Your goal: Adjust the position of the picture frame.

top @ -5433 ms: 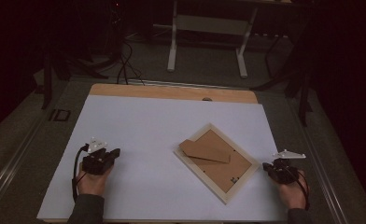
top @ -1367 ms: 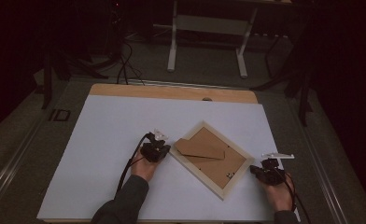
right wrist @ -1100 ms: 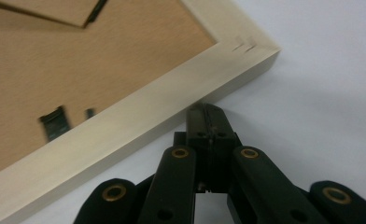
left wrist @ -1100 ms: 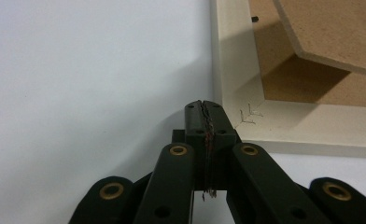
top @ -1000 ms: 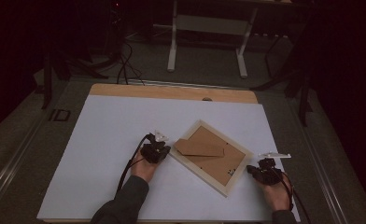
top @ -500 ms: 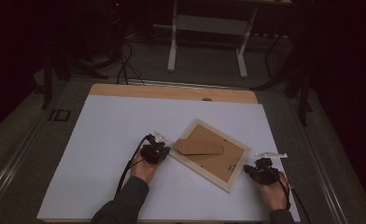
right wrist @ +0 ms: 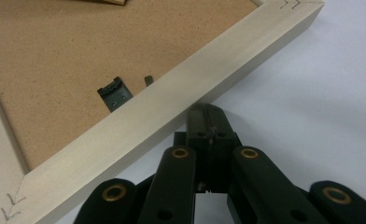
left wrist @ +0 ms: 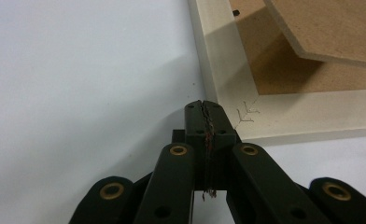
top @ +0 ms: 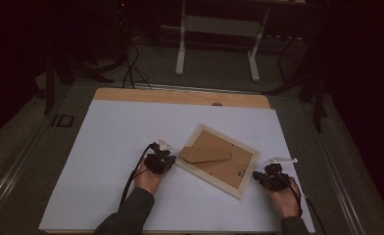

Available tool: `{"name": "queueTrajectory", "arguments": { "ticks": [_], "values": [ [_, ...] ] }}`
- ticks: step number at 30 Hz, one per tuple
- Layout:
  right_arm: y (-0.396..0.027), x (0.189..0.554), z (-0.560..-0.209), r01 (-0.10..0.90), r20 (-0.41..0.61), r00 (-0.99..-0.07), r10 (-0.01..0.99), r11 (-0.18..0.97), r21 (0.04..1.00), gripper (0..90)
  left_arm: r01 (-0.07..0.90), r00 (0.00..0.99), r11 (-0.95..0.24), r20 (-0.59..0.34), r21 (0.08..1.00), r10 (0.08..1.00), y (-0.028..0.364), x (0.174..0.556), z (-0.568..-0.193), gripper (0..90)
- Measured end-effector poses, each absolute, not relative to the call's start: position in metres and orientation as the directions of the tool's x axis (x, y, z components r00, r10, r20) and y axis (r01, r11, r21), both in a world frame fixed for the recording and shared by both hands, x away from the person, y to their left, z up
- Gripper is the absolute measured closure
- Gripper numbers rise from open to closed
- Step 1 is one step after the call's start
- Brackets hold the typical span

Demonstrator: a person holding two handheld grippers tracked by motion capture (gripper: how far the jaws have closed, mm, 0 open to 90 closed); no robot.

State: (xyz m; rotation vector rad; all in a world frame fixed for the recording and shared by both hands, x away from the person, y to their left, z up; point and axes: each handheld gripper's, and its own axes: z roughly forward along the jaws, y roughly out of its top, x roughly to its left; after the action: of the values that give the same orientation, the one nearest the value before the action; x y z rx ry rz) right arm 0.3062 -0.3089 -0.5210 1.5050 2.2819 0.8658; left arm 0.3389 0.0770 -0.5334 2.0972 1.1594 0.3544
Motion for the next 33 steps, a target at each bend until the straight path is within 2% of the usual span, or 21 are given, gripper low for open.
{"name": "queueTrajectory", "arguments": {
  "ticks": [33],
  "values": [
    [-0.288, 0.334, -0.519, 0.73, 0.07, -0.471, 0.879, 0.344, 0.591, 90.0, 0.677, 0.517, -0.329, -0.107, 0.658, 0.849, 0.089, 0.325, -0.528, 90.0]
  ]
}}
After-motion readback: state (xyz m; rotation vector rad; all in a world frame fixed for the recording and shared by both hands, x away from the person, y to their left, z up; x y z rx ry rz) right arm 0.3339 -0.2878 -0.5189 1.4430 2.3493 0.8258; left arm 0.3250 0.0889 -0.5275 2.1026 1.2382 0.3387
